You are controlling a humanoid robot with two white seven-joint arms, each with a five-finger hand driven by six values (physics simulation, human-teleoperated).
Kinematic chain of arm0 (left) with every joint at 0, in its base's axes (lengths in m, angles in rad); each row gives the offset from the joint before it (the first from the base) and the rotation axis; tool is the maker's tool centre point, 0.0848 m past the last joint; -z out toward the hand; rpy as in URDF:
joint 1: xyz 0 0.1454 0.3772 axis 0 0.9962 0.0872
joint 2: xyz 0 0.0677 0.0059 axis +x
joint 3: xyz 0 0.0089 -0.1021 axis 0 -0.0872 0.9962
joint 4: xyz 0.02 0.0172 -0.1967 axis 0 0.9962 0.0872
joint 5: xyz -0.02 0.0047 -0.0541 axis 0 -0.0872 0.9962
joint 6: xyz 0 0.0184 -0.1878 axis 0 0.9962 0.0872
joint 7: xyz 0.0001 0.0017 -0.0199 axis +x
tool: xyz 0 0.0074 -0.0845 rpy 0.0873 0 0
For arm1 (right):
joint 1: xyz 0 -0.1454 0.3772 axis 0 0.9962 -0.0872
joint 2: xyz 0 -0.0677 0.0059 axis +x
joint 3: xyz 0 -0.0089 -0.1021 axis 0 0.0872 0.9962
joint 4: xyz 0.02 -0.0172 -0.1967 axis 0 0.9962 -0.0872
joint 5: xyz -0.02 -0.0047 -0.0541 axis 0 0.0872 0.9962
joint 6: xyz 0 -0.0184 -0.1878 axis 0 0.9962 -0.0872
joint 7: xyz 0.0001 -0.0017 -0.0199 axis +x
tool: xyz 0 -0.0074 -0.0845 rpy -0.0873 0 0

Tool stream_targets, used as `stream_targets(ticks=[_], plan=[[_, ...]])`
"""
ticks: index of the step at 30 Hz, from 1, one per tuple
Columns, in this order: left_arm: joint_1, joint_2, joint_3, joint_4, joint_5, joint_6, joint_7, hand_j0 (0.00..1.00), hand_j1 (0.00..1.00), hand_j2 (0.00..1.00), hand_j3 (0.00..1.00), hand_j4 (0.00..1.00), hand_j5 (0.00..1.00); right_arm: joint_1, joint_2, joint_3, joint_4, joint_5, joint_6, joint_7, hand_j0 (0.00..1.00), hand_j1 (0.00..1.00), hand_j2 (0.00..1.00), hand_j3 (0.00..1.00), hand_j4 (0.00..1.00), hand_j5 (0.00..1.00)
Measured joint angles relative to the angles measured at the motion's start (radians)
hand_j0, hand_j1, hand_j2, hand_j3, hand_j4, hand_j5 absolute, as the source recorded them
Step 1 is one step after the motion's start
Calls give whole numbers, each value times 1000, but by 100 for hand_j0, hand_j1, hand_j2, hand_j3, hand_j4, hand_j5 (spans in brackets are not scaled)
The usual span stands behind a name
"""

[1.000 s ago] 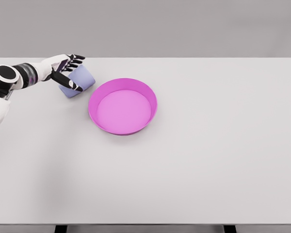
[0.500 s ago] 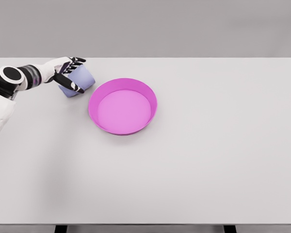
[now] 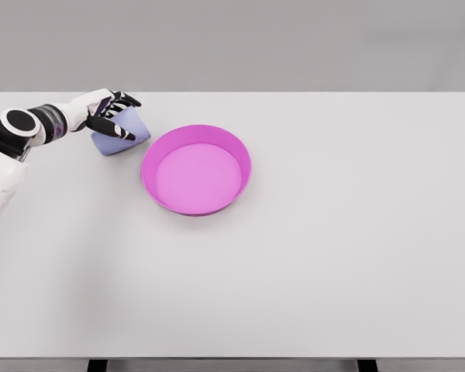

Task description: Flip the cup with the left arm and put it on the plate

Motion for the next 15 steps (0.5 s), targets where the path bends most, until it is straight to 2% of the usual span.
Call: stream_targets(ticks=[4,12,15], plan=[[0,2,3,4,26,-46,-3,59,59,59,59,59,59,0,0,0,0,0,0,0,100,100,100,100,100,100],[0,16,6,-7,118,-302,-12,61,61,61,61,61,61,0,0,0,0,0,0,0,100,100,100,100,100,100],[12,18,6,-39,152,-422,-19,61,61,61,61,61,61,0,0,0,0,0,0,0,100,100,100,100,100,100]])
